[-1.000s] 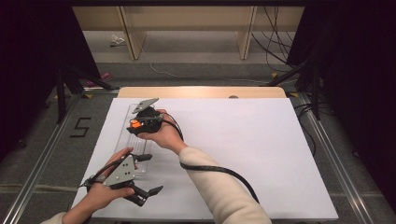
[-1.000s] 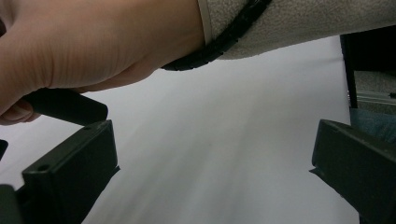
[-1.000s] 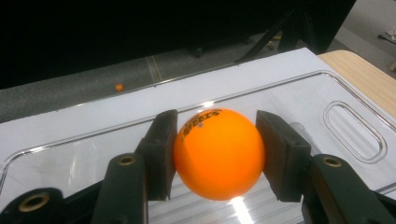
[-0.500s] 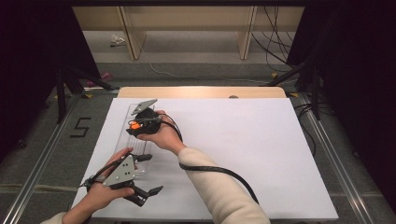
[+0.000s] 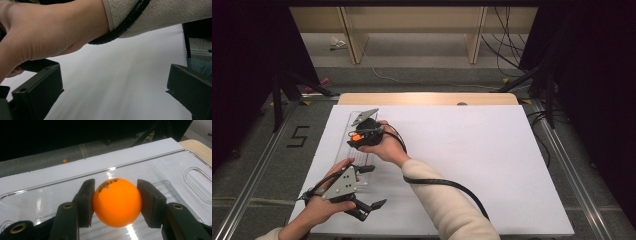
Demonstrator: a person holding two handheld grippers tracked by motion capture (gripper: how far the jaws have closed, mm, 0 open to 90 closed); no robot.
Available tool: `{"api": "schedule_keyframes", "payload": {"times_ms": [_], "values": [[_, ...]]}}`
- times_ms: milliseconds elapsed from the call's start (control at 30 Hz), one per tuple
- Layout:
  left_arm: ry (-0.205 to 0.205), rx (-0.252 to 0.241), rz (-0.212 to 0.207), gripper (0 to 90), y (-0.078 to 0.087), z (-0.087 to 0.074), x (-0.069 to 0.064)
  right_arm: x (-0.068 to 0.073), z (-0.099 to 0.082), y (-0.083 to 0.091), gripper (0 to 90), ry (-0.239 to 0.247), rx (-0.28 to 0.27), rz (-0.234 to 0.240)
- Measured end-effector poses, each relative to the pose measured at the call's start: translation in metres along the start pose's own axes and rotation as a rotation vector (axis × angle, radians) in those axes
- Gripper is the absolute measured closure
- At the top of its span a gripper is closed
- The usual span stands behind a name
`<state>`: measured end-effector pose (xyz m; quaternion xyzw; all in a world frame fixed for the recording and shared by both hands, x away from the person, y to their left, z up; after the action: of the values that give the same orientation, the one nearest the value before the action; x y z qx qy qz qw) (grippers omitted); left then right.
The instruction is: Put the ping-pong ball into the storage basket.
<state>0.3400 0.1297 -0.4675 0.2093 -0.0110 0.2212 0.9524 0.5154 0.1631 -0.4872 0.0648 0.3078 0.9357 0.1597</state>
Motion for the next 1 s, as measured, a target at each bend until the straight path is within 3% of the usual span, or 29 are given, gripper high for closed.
{"api": "schedule_keyframes", "payload": {"times_ms": [1000], "values": [[-0.001, 0.0, -0.001, 0.0, 0.0, 0.0001, -0.0001, 0.0006, -0.0052, -0.0059, 51.2, 0.002, 0.02, 0.001]]}}
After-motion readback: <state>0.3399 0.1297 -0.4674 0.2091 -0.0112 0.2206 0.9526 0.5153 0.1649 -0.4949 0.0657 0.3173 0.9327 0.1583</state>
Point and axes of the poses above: each handheld gripper's, and its own axes: y roughly backward along the jaws, z roughly out of its top, x roughly to its left, the point moved 8 cm from there along -y, roughly forward along the jaws
